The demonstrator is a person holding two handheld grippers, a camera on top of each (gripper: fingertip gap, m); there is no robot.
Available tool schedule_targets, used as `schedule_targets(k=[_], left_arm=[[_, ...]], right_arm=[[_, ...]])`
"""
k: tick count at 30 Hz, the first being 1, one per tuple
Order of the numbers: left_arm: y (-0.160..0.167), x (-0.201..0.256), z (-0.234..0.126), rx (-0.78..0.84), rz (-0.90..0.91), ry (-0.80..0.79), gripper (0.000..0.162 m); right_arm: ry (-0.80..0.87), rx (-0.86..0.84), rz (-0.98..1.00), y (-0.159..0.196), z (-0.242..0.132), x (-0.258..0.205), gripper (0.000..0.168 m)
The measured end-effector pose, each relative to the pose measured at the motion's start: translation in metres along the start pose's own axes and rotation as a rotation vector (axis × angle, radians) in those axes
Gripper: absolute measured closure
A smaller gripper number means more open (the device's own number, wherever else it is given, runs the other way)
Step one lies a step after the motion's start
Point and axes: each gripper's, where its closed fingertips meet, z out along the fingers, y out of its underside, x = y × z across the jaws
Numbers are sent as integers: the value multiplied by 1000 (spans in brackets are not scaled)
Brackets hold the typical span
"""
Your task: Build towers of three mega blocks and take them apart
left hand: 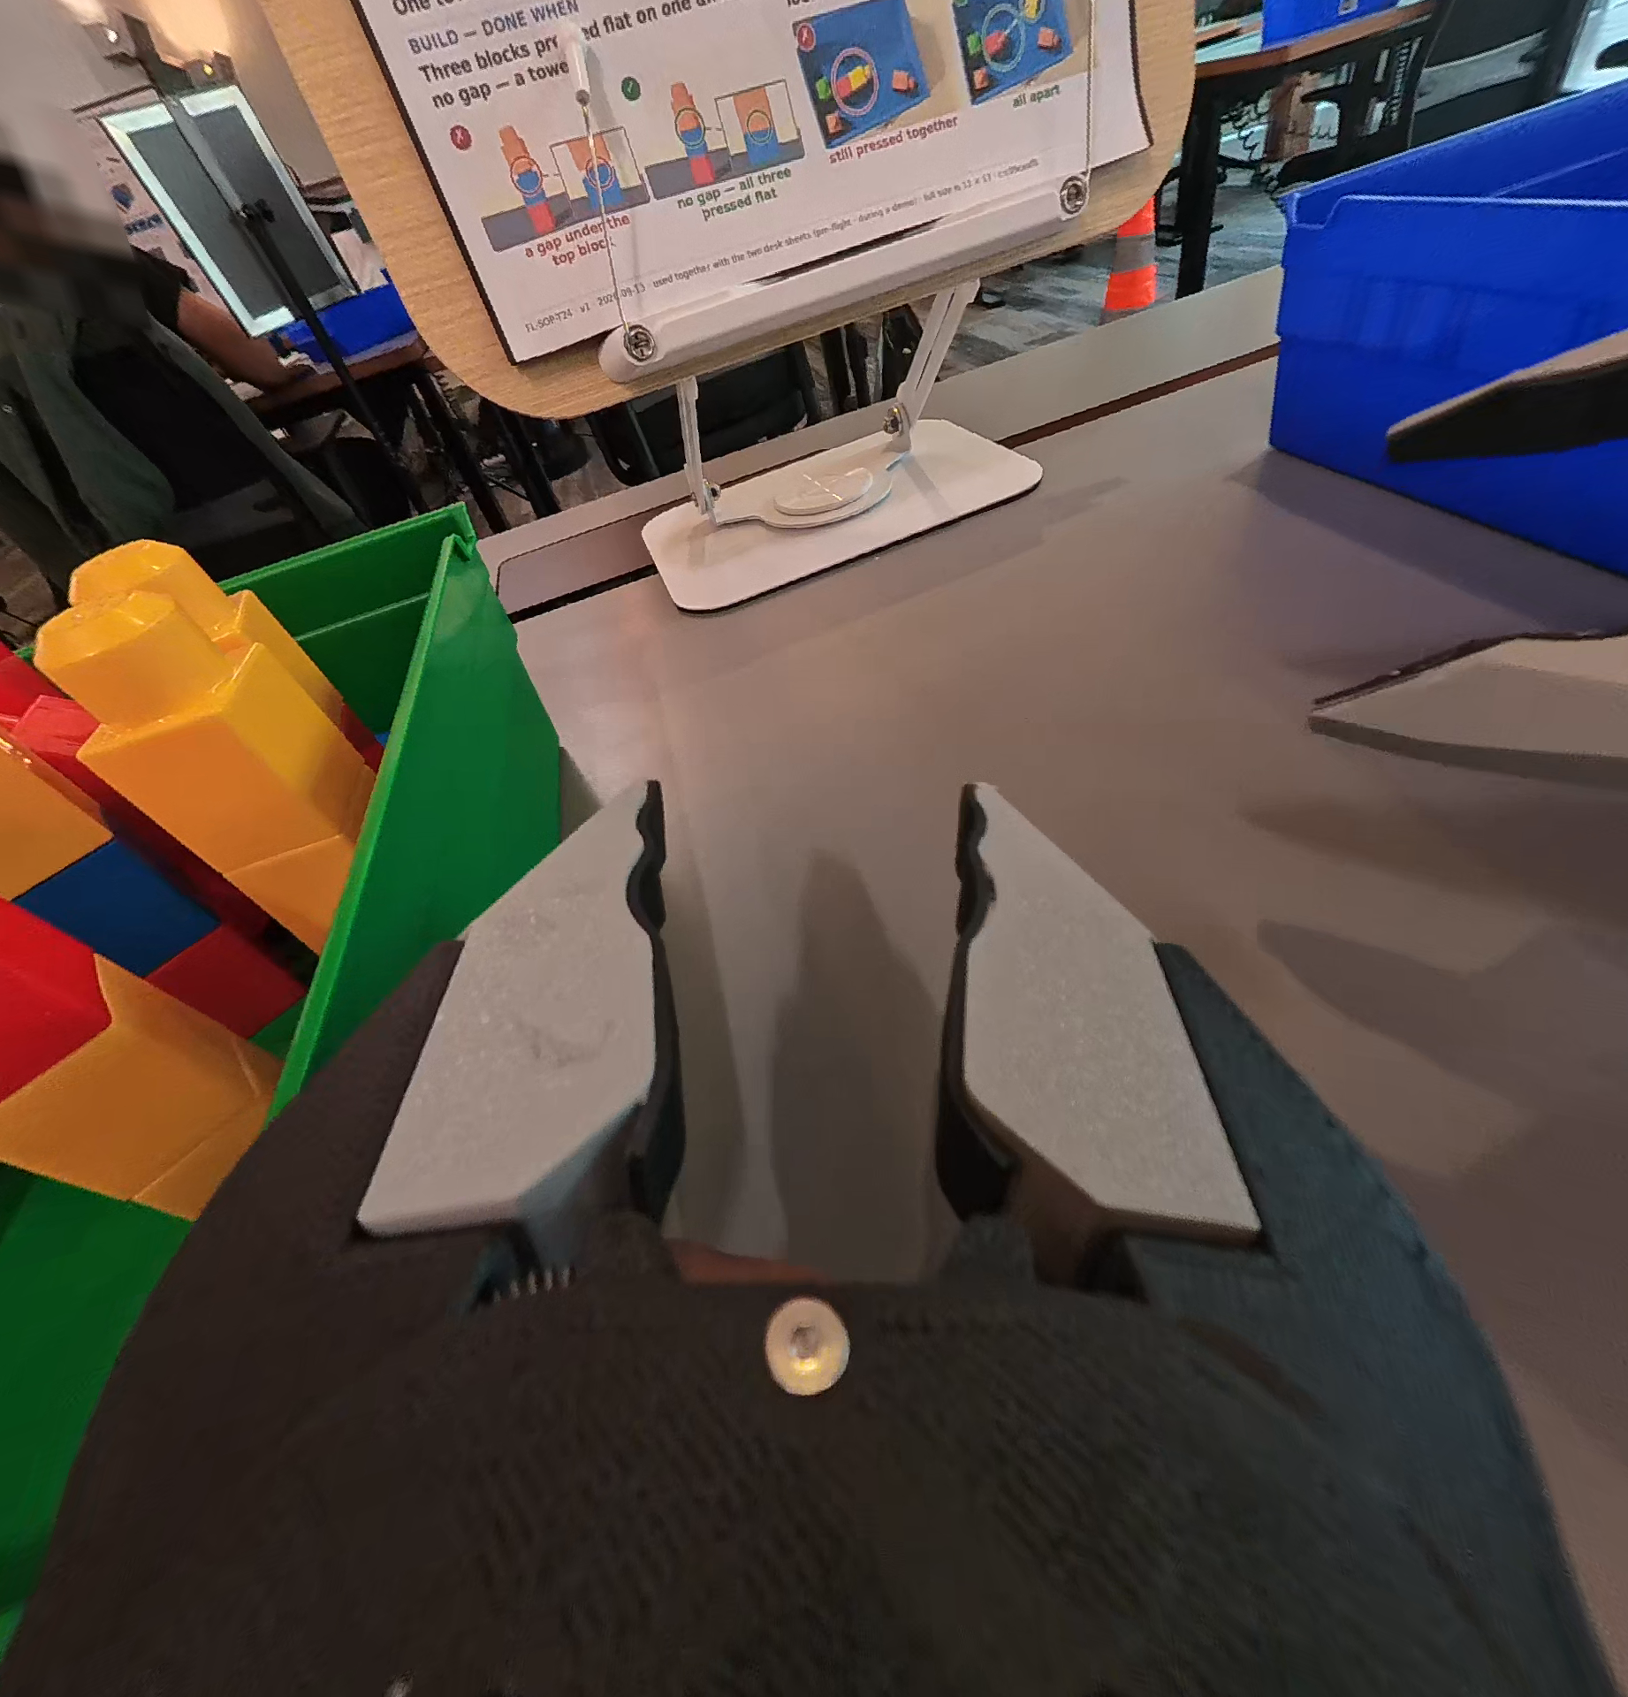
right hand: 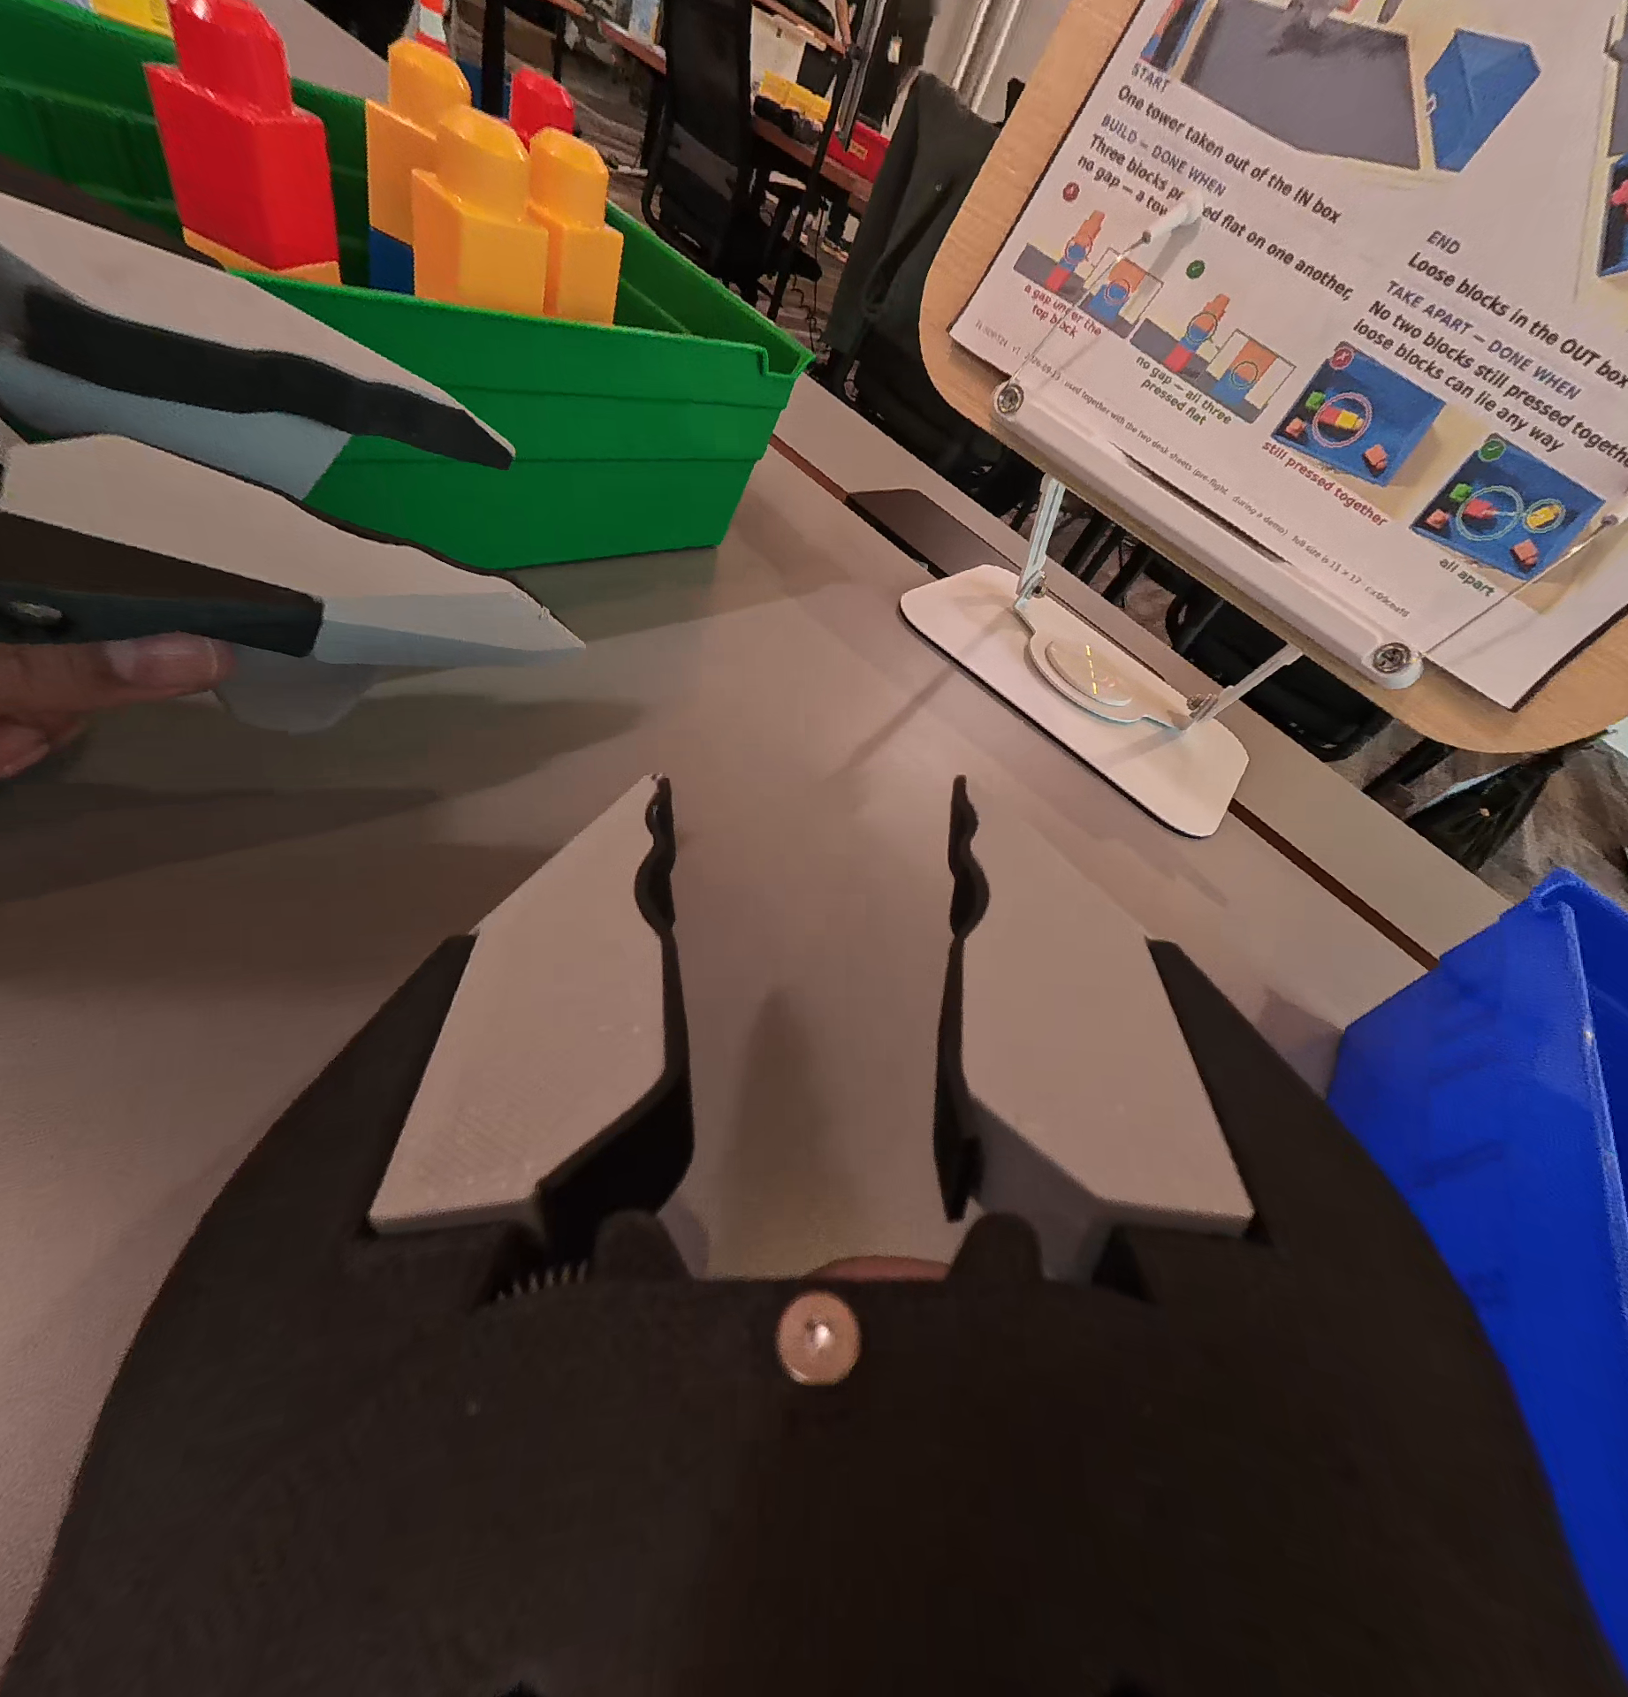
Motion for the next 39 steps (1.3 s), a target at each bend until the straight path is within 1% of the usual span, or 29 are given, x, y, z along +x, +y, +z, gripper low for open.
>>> schedule_targets(k=[2,7,12,16,17,19,21,22,23,24,25,26,29,31,35,36,38,39], left_arm=[[-1,-1,-1,6,12,-14,104],[3,2,3,-23,32,-4,102],[1,2,1,-7,53,-15,102],[-2,-3,-2,17,38,-43,104],[-2,-7,-3,19,38,-70,107],[-4,-27,-8,38,61,-193,131],[-7,-38,-12,65,78,-262,156],[-6,-40,-13,57,79,-281,162],[-4,-42,-12,41,83,-298,162],[-2,-43,-11,23,89,-308,162],[-1,-44,-9,11,94,-314,162],[0,-43,-9,5,100,-314,162],[-4,-38,-10,35,120,-295,162],[-8,-36,-13,62,117,-295,162],[-11,-32,-17,95,96,-257,162],[-13,-30,-18,105,91,-242,160],[-15,-28,-21,120,72,-216,155],[-15,-26,-22,121,54,-204,152]], right_arm=[[-11,16,-3,-3,-1,-3,111],[-7,-4,-31,0,2,-5,111],[-14,0,-19,-1,2,-5,111],[-27,53,-4,-12,-3,-8,111],[-42,92,-3,-19,-7,-11,111],[-76,160,-8,-32,-16,-20,113],[-85,214,-31,-44,-25,-28,118],[-92,240,-47,-50,-30,-33,120],[-105,269,-72,-55,-35,-40,127],[-123,304,-110,-62,-41,-48,143],[-145,343,-164,-67,-48,-58,163],[-151,382,-226,-72,-54,-67,168],[-97,437,-365,-80,-63,-82,168],[-72,414,-391,-77,-58,-86,168],[-69,358,-337,-69,-48,-77,168],[-70,354,-319,-68,-47,-73,168],[-84,330,-276,-63,-43,-67,161],[-75,318,-260,-61,-41,-62,160]])
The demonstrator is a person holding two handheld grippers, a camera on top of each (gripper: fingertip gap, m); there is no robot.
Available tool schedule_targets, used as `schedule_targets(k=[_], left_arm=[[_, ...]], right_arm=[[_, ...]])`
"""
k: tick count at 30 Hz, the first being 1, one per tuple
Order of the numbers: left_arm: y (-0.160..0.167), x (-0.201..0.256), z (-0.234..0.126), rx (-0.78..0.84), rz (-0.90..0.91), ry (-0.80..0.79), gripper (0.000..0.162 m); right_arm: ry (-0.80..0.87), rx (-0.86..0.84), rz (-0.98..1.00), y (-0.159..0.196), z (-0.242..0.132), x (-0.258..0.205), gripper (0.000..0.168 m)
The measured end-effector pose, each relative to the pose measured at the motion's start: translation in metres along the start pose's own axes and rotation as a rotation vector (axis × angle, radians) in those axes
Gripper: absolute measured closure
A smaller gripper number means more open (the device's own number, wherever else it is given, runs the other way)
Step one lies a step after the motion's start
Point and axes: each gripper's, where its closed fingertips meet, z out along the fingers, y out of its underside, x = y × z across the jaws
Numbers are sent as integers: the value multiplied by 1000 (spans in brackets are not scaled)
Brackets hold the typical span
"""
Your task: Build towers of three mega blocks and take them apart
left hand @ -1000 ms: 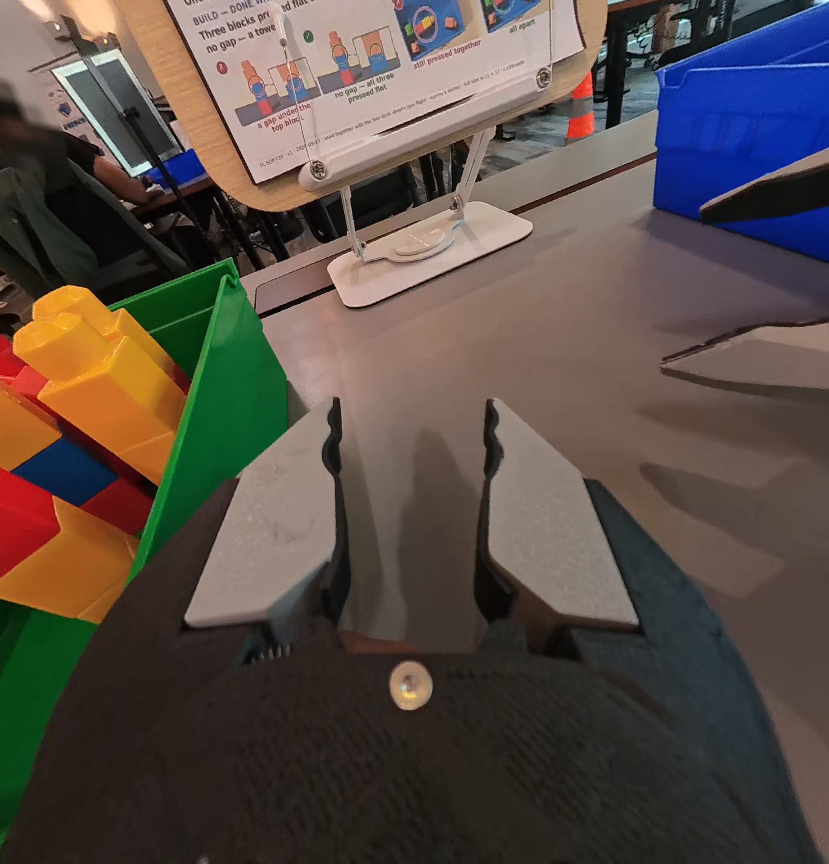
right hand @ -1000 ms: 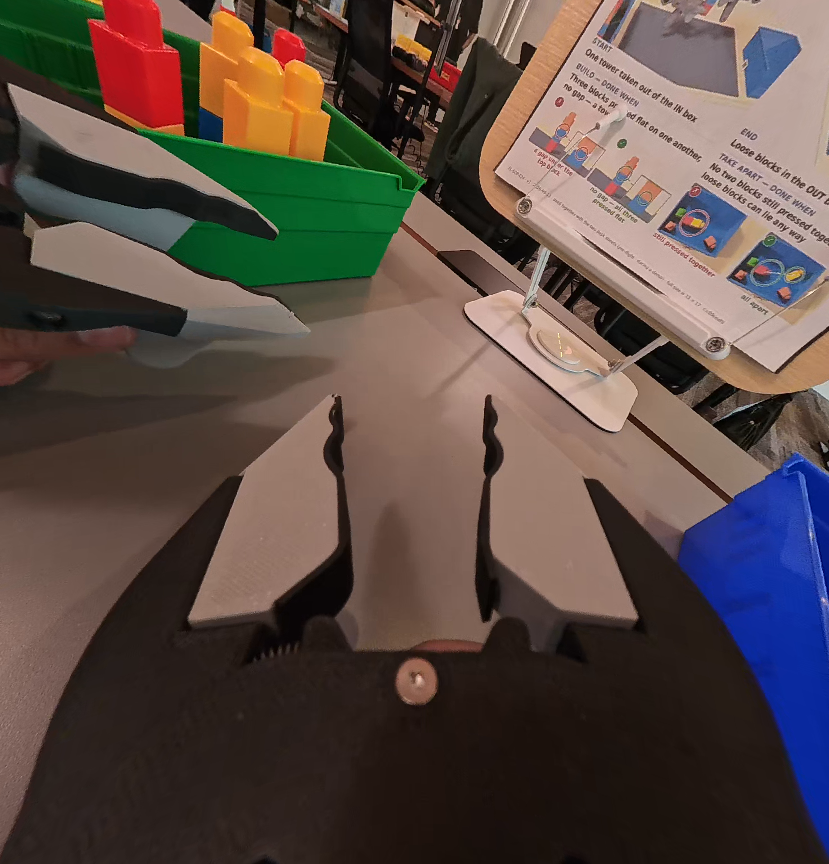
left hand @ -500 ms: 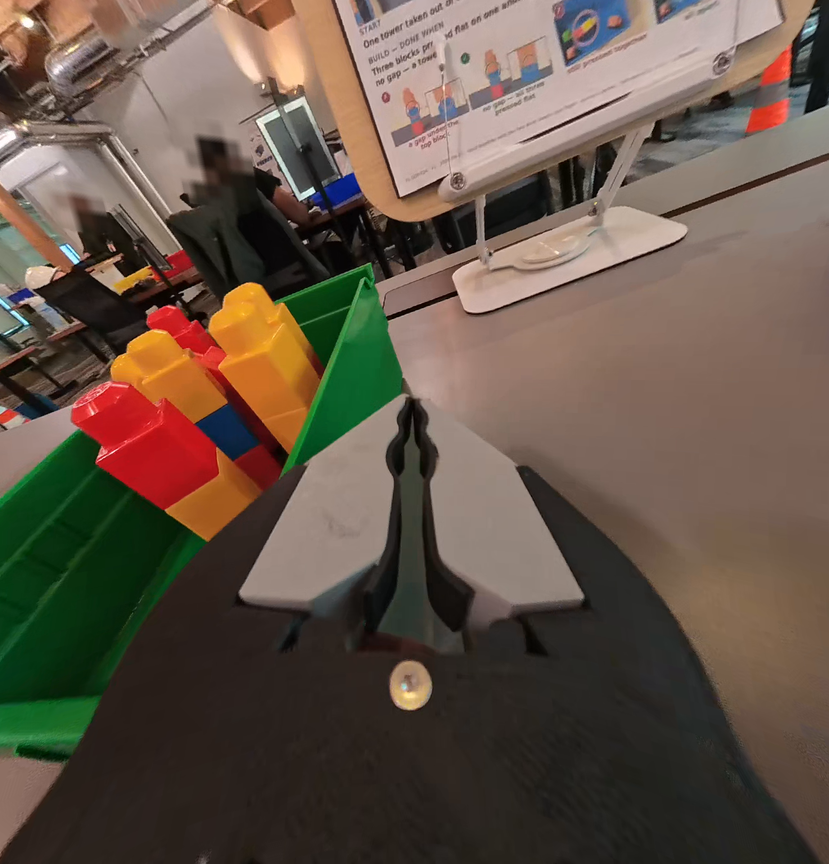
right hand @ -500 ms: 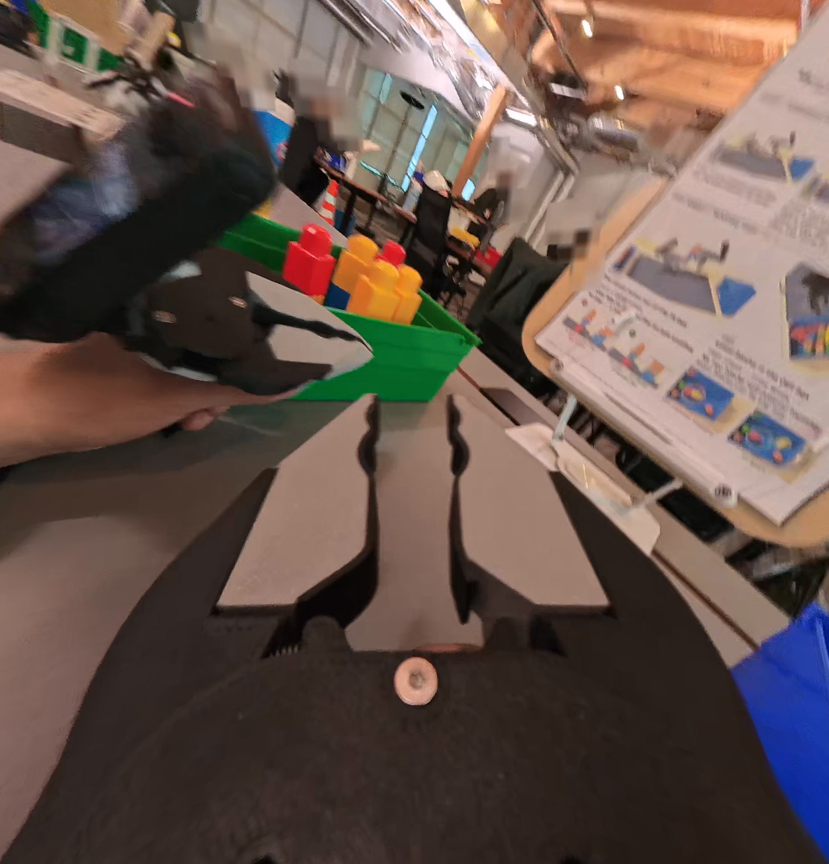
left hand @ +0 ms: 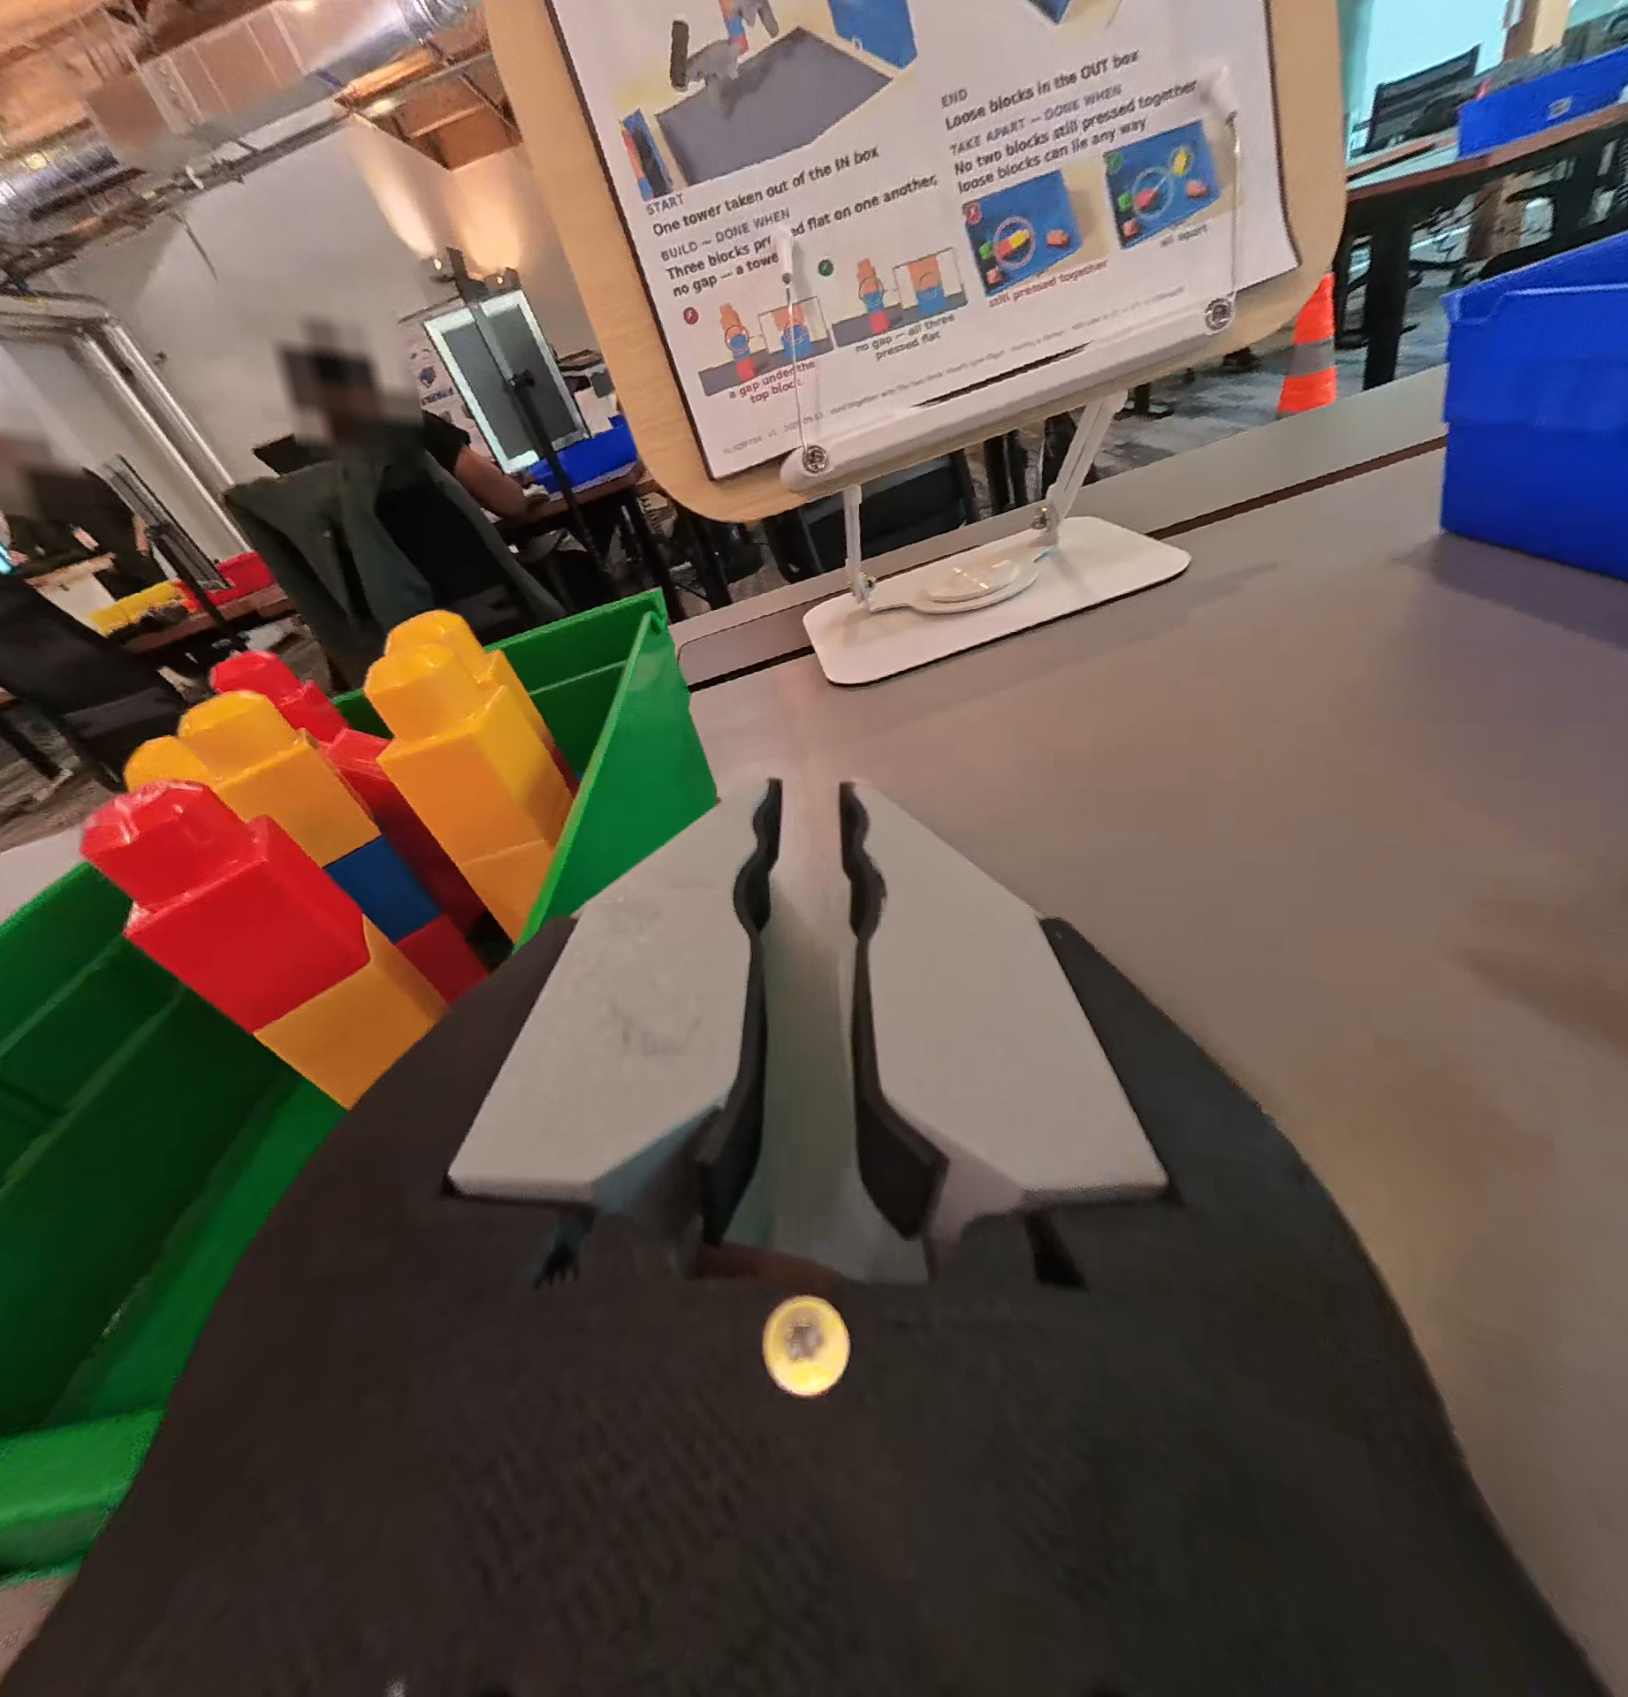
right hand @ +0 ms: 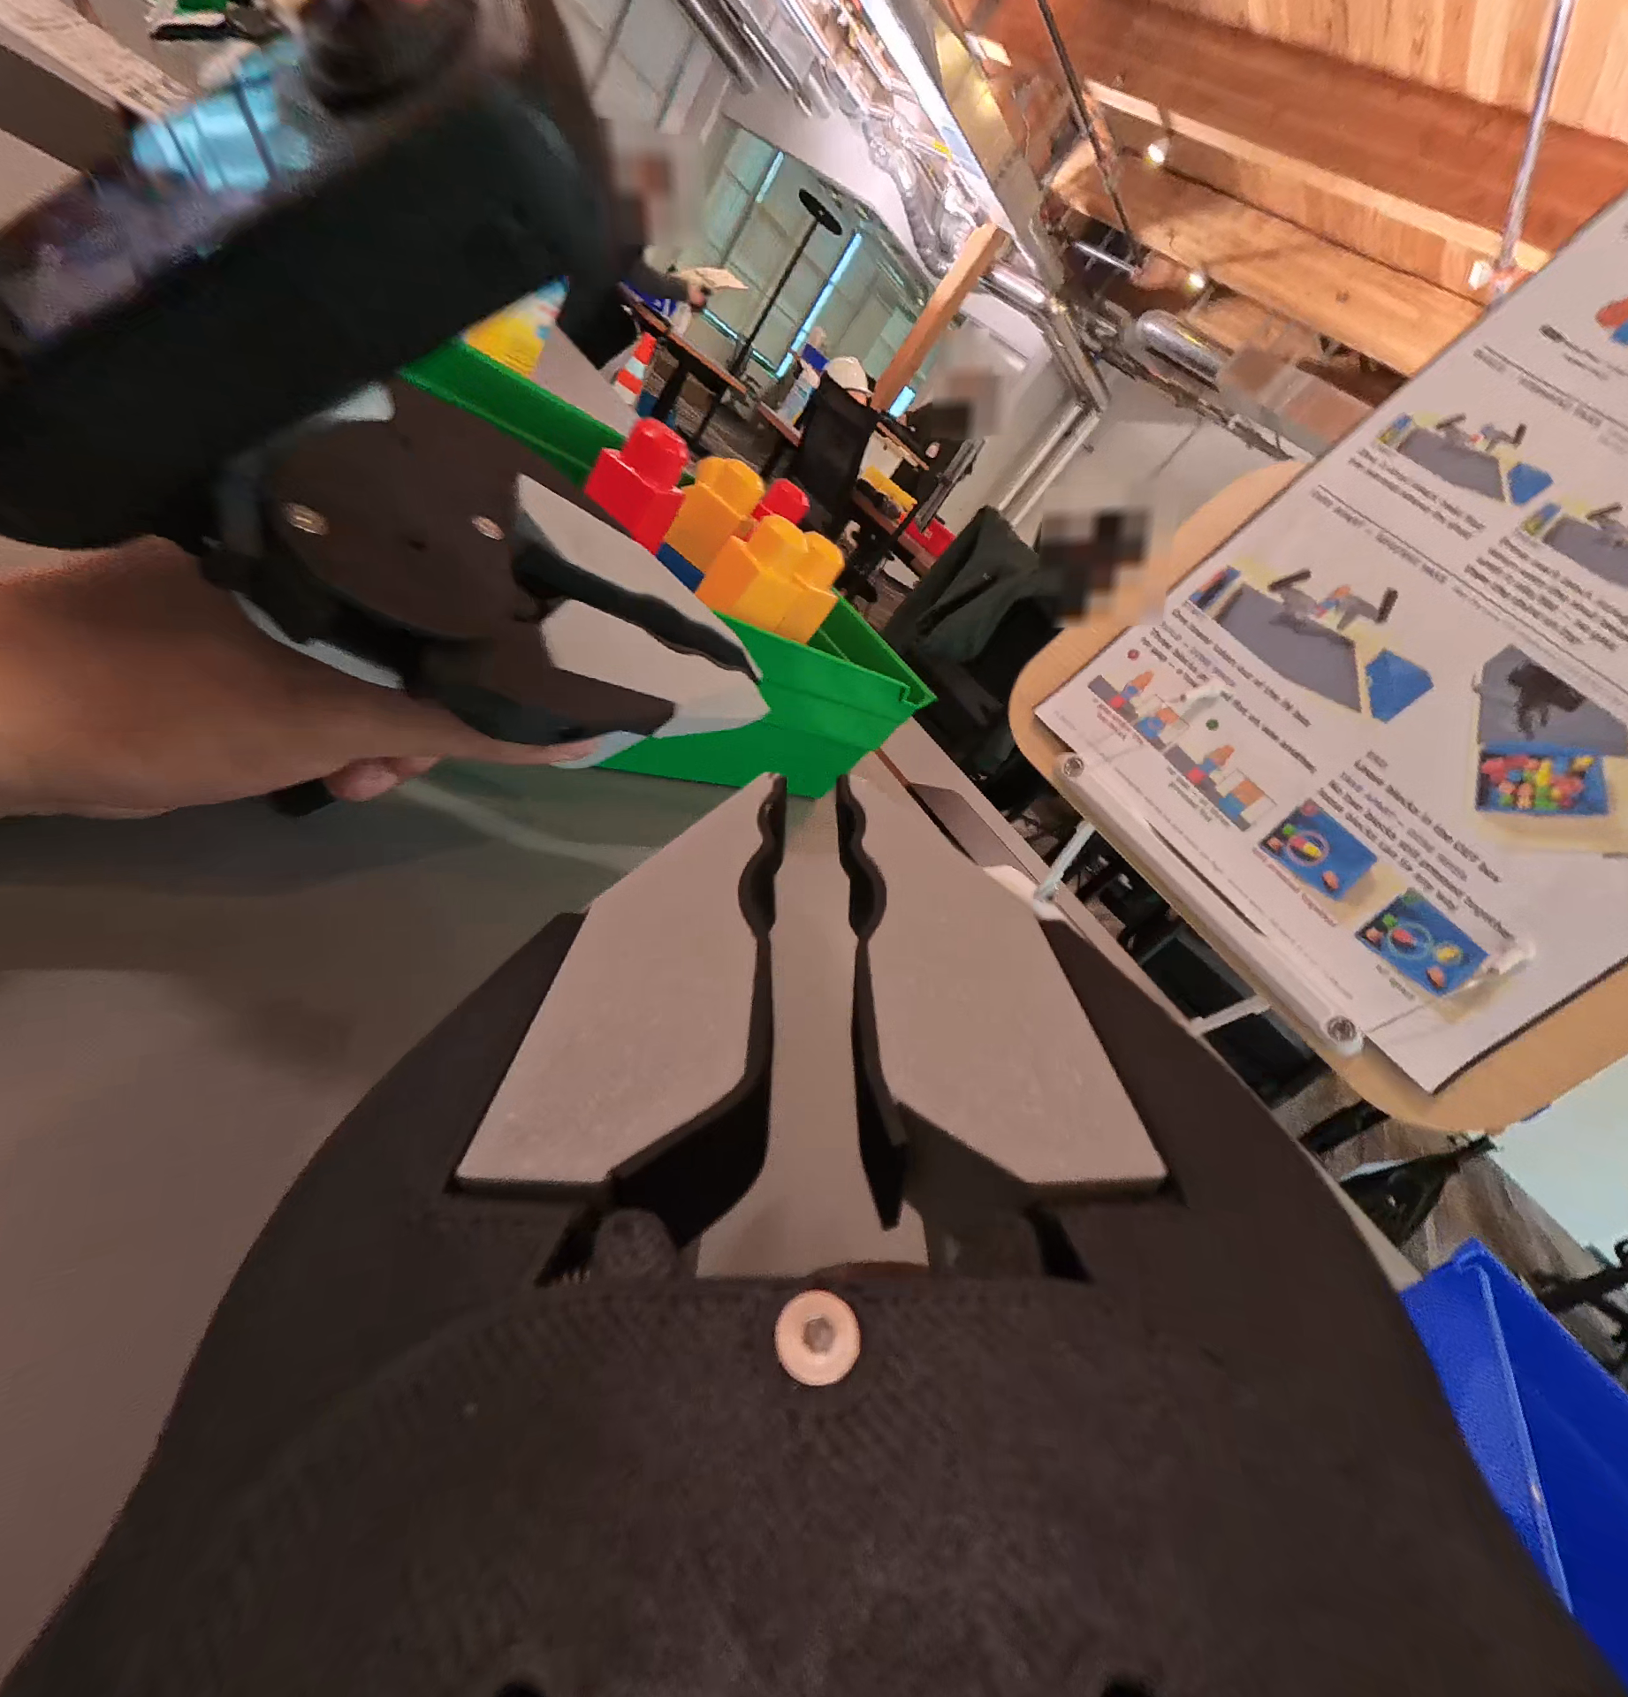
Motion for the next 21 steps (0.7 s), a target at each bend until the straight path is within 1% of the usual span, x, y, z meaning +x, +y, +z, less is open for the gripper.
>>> schedule_targets(k=[2,4,7,9,10,12,13,15,18,21], left_arm=[[4,2,-8,-28,-90,23,145],[5,10,-22,-37,-196,107,134],[12,0,-44,-57,-183,119,128],[21,-6,-55,-102,-179,145,118],[26,-6,-60,-137,-186,175,117],[39,1,-70,-208,-206,257,105],[44,4,-74,-239,-213,286,102],[47,4,-80,-253,-218,302,100],[39,-2,-83,-231,-177,283,102],[14,-16,-86,-187,-161,271,106]], right_arm=[[16,-12,31,6,1,7,158],[24,-33,65,14,1,14,157],[34,-54,121,22,3,23,154],[34,-70,167,28,6,27,149],[29,-96,195,34,9,28,145],[21,-143,243,45,13,28,139],[6,-161,267,50,14,26,136],[-28,-193,311,59,17,22,134],[-47,-214,360,66,18,20,132],[-41,-211,372,67,17,22,133]])
